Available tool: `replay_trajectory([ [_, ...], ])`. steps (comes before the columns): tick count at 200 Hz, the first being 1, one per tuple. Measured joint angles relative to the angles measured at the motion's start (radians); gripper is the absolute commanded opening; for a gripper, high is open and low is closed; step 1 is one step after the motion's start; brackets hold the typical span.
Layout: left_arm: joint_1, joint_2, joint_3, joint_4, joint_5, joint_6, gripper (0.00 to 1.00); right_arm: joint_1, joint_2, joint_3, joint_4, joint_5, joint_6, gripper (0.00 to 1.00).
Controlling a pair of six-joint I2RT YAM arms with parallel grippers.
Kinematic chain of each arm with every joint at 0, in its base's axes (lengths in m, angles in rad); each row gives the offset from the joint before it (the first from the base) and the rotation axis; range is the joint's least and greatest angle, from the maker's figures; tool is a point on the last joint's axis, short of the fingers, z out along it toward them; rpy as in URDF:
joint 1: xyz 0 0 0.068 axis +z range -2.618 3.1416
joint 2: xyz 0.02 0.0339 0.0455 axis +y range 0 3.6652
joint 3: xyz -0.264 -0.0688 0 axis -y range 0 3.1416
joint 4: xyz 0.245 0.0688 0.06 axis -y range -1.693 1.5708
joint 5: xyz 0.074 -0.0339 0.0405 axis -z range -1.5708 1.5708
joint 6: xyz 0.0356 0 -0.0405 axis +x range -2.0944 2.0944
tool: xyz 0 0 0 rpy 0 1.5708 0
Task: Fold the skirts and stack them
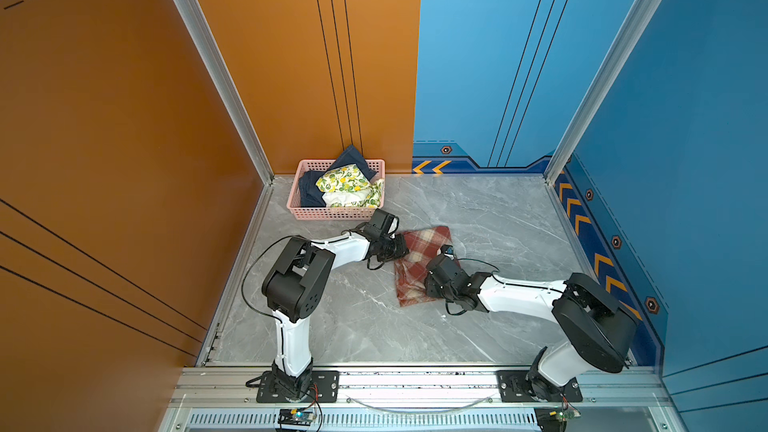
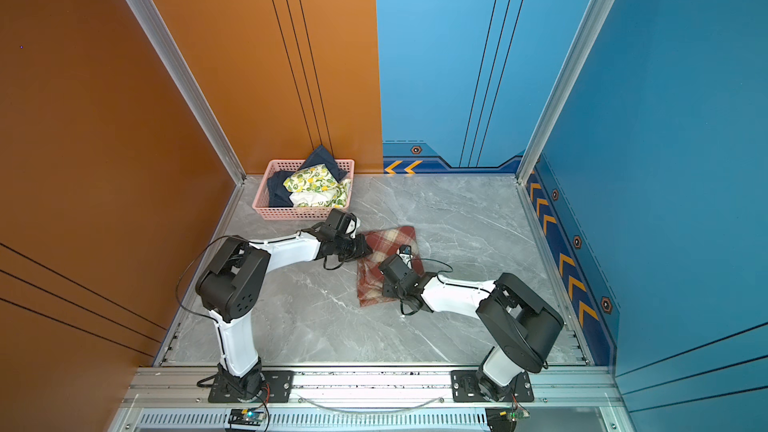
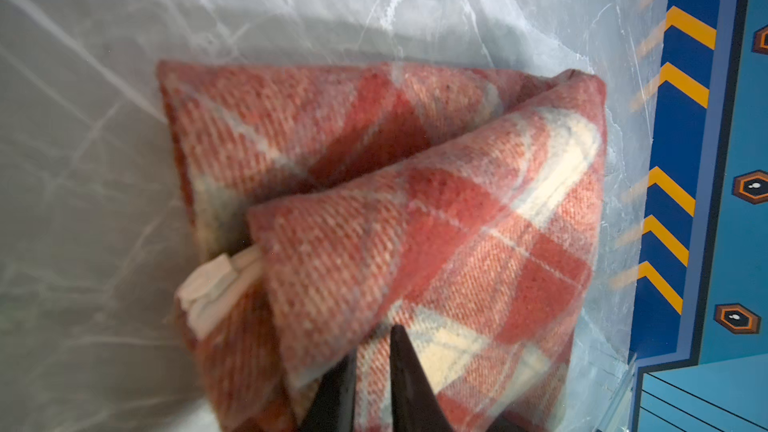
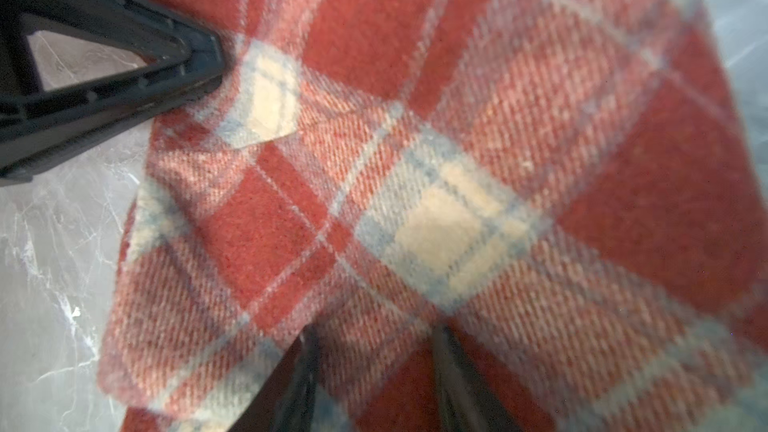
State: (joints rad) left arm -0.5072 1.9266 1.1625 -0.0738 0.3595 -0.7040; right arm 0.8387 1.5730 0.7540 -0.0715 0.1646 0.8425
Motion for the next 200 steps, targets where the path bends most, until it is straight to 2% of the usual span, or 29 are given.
replay_trajectory([
  [28, 0.005, -0.009, 0.036, -0.034, 0.009, 0.000, 0.33, -0.001, -0.025, 0.077, -0.103, 0.029, -0.058, 0.62],
  [56, 0.033, -0.106, 0.045, -0.106, 0.012, 0.016, 0.55, 0.000, -0.034, 0.181, -0.168, 0.056, -0.122, 0.74],
  [85, 0.132, -0.285, 0.031, -0.188, 0.008, 0.042, 0.71, 0.023, -0.024, 0.266, -0.231, 0.078, -0.171, 0.86],
  [110, 0.241, -0.439, -0.029, -0.248, -0.014, 0.067, 0.81, 0.057, 0.050, 0.381, -0.284, 0.097, -0.216, 0.90],
  [151, 0.370, -0.602, -0.175, -0.329, -0.038, 0.103, 0.84, 0.099, 0.251, 0.594, -0.395, 0.112, -0.275, 0.87],
  [200, 0.439, -0.623, -0.254, -0.359, -0.037, 0.114, 0.83, 0.106, 0.420, 0.745, -0.525, 0.135, -0.348, 0.77],
])
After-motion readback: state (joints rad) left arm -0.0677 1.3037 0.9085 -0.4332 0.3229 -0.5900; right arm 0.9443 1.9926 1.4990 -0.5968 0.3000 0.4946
